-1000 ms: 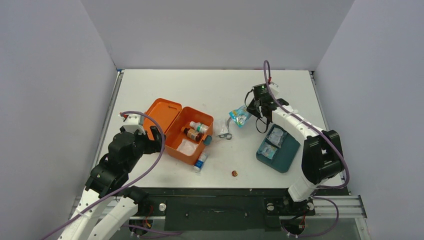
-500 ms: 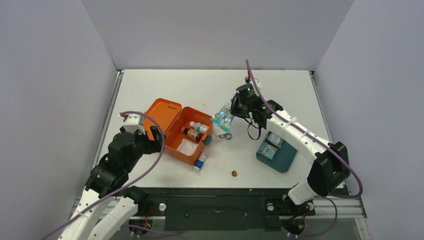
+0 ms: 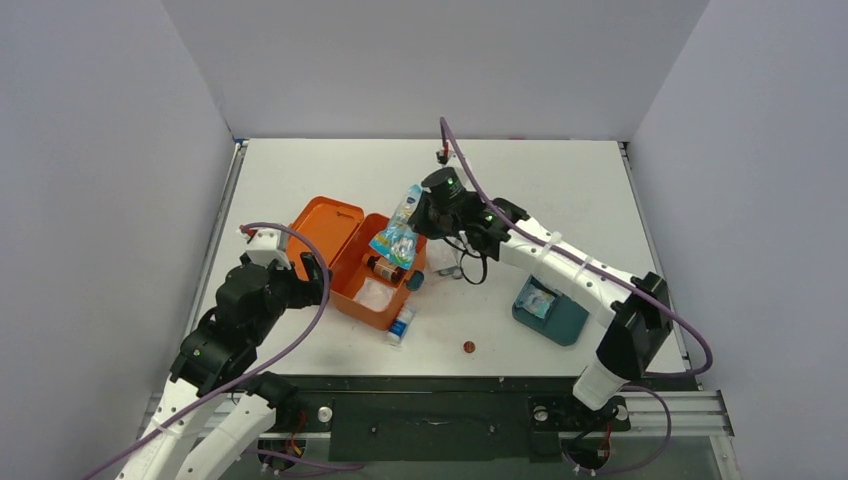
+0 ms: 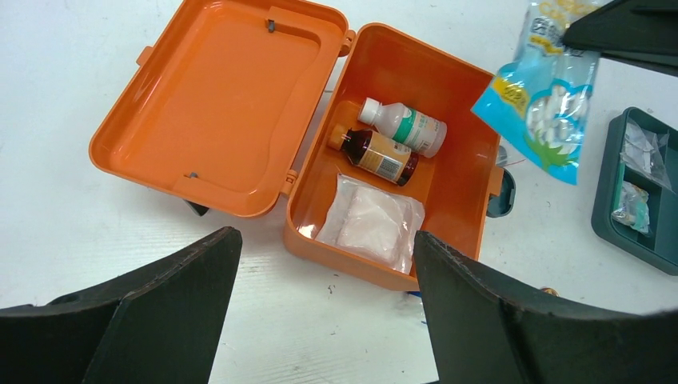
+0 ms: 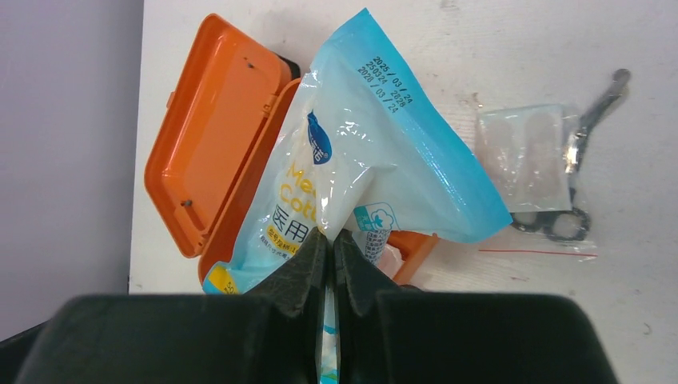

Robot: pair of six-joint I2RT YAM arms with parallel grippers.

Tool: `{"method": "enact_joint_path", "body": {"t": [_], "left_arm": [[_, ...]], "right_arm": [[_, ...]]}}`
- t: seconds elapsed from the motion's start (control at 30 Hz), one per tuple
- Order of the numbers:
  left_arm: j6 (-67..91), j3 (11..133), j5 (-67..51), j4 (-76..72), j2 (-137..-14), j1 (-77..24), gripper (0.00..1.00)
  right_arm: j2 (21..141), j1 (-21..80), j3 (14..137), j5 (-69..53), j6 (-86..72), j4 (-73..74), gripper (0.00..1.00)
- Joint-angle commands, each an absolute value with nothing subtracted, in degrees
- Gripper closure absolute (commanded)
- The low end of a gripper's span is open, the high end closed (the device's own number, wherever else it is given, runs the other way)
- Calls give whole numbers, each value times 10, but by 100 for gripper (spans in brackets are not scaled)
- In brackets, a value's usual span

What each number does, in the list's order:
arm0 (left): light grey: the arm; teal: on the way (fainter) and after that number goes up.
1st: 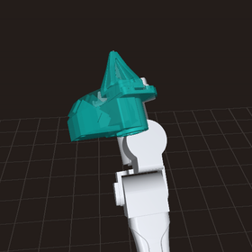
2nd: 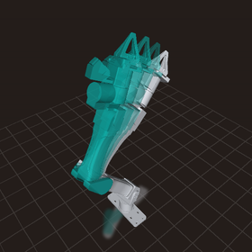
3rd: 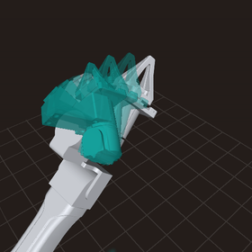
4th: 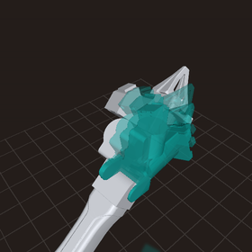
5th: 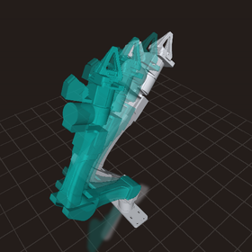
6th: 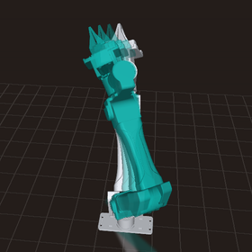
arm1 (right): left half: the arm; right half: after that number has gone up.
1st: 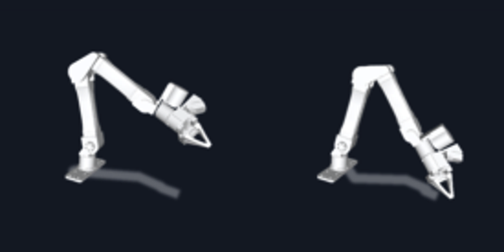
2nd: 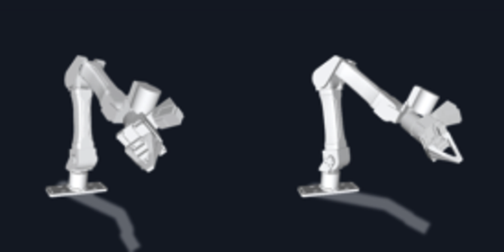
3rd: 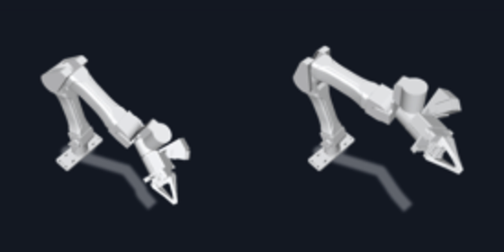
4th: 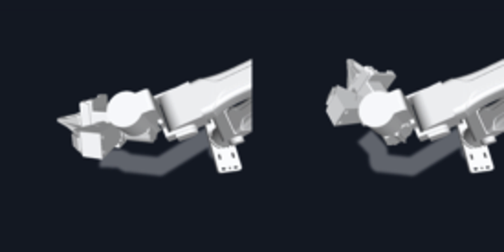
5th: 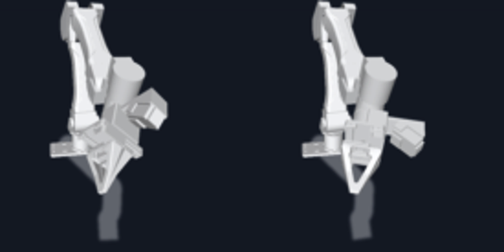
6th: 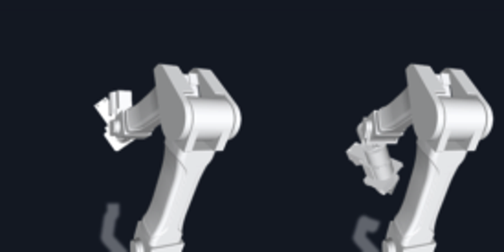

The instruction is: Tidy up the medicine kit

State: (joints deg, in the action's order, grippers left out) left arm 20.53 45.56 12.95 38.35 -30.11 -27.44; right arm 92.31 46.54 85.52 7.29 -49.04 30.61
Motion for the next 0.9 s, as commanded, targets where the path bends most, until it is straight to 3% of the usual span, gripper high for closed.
{"method": "enact_joint_path", "body": {"t": [0.0, 0.87], "left_arm": [[202, 458, 120, 358, -293, -276, 23], [200, 457, 114, 357, -285, -277, 23]], "right_arm": [[963, 493, 906, 86, -507, 305, 100], [1142, 529, 988, 46, -552, 301, 100]]}}
